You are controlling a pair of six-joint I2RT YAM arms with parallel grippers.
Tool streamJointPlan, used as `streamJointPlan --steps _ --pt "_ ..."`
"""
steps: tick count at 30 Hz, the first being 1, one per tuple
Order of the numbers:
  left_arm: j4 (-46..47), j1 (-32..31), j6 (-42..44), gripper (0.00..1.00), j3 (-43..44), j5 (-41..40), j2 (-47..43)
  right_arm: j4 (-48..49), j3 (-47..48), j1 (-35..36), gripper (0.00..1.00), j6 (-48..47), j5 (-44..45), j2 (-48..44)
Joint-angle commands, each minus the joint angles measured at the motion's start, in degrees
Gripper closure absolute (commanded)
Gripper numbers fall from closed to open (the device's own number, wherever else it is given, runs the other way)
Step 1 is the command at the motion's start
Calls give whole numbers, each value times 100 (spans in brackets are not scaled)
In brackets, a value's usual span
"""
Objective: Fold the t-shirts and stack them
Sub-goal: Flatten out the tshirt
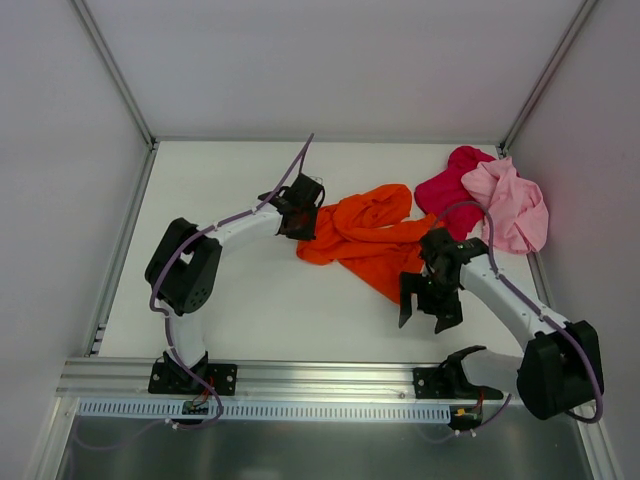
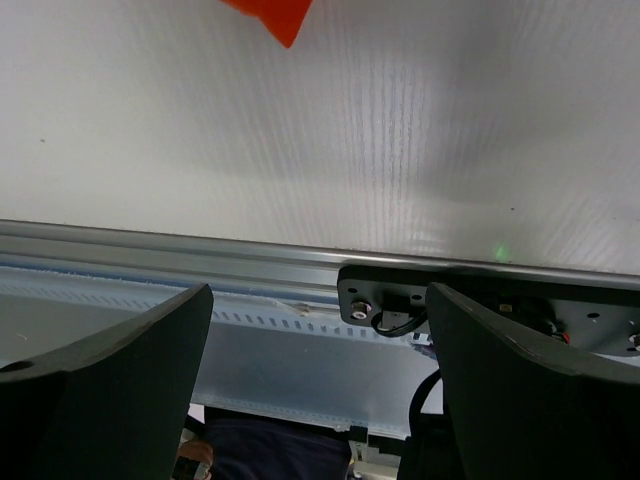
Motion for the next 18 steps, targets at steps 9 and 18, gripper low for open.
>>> streamJointPlan --steps 9,18 --pt "-199 32 23 100 -85 -389 -684 1444 3 111 10 229 -268 945" --pt "-322 32 67 100 -261 -521 -1036 1586 785 111 12 19 162 1849"
